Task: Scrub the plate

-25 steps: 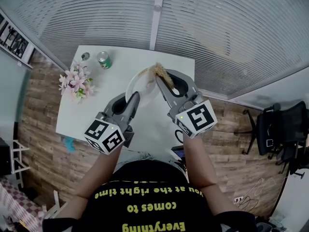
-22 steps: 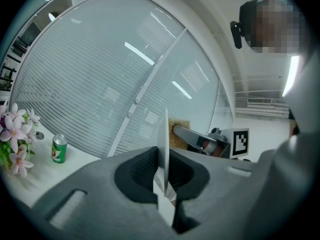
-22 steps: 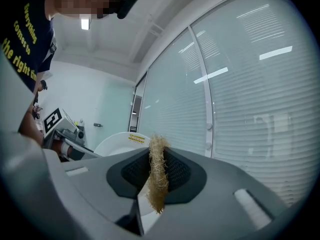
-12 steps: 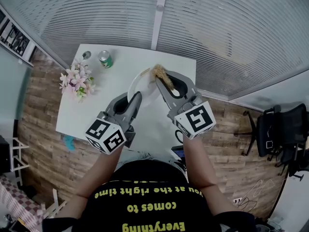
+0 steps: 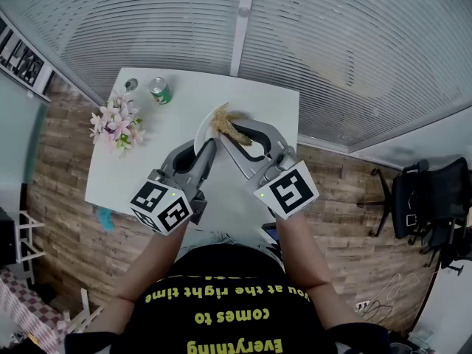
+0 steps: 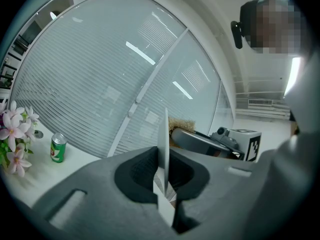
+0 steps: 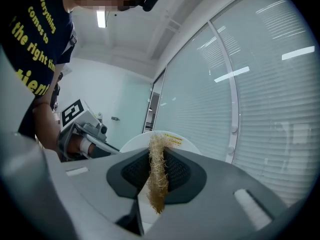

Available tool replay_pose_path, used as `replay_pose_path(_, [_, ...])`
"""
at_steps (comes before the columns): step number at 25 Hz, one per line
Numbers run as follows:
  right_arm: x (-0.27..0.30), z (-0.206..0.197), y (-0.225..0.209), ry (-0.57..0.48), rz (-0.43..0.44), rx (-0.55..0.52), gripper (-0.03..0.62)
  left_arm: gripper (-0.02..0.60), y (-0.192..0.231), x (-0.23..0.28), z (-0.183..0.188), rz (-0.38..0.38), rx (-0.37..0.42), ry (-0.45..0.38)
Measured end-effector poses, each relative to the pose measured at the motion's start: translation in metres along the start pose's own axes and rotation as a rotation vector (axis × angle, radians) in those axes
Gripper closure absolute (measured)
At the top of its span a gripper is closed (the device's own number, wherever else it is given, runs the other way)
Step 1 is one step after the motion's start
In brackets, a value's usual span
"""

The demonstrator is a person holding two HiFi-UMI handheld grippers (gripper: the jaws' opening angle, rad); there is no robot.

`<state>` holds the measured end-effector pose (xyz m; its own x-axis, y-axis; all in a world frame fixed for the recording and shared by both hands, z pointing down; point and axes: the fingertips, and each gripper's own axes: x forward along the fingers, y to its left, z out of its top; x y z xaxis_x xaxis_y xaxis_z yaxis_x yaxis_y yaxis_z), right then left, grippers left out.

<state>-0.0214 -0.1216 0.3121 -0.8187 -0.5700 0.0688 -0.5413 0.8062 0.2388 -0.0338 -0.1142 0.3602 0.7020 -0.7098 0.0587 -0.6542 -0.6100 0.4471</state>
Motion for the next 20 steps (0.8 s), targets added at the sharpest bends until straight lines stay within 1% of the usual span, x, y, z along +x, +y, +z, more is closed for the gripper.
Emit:
replay_pose_path(10, [0.003,-0.002,0.025,0.075,0.11,-0.074,0.533,0.561,0.001,-0.002,0.001,0.004,0.005,0.002])
replay_pose_path(13, [0.002,-0.003,0.033,0.099,0.139,-0.113,0.533,0.561,0.001,-0.002,0.0,0.004,0.005,0.004])
replay_pose_path(20, [0.0,0.002,0.046,0.104,0.197,-0.181,0.533,0.561,0.0,-0.003,-0.002,0.004,0.014,0.012])
